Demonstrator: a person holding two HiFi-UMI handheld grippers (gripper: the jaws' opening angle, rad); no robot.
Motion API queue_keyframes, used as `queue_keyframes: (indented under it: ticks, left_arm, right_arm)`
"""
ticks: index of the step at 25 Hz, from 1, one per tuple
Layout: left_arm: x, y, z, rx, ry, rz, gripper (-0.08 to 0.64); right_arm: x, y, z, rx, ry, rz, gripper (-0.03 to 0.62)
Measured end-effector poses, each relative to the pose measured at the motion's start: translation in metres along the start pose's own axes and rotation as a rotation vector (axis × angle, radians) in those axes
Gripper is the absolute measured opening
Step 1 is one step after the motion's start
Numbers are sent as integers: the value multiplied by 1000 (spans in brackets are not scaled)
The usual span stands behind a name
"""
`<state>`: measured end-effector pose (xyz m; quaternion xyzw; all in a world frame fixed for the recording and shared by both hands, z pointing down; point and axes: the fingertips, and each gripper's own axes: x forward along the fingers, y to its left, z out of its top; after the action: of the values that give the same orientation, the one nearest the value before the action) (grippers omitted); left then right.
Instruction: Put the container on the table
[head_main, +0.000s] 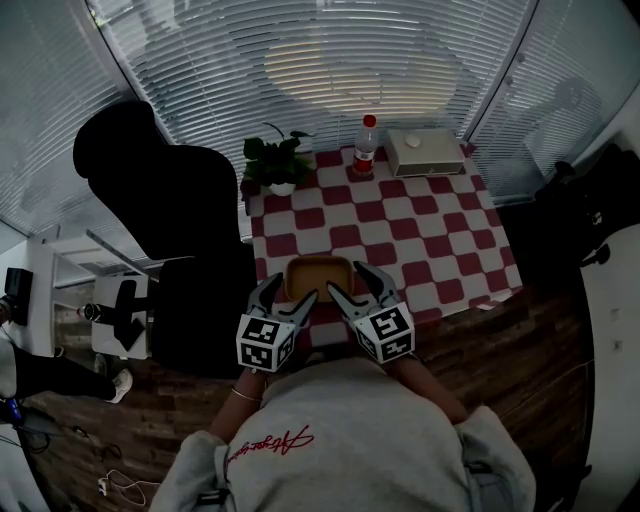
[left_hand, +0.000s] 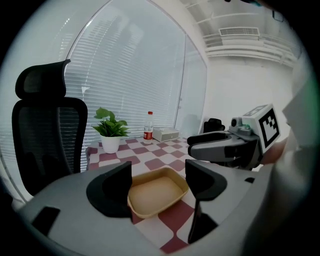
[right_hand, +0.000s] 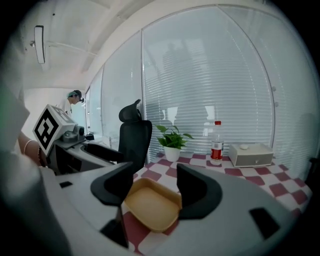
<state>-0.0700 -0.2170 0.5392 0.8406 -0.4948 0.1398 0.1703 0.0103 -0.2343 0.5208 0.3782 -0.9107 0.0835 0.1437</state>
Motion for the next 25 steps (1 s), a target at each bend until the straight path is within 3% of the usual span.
queue_keyframes:
  ticks: [7,9,11,25]
  left_arm:
    - [-4,-9,20,12,-49,-23,332]
    - [-6,-11,27,20,-75,-17,301]
    - [-10,-11,35,29,-107,-1,217]
    - [-21,-11,70,48,-205,33,118]
  right_arm:
    - [-5,-1,12,-1,-28,-10,238]
    - [-7,-2,16,6,-42,-12,229]
    - [-9,-3,21,9,-60,-15,223]
    - [-19,0,54,13,-135,-15,136]
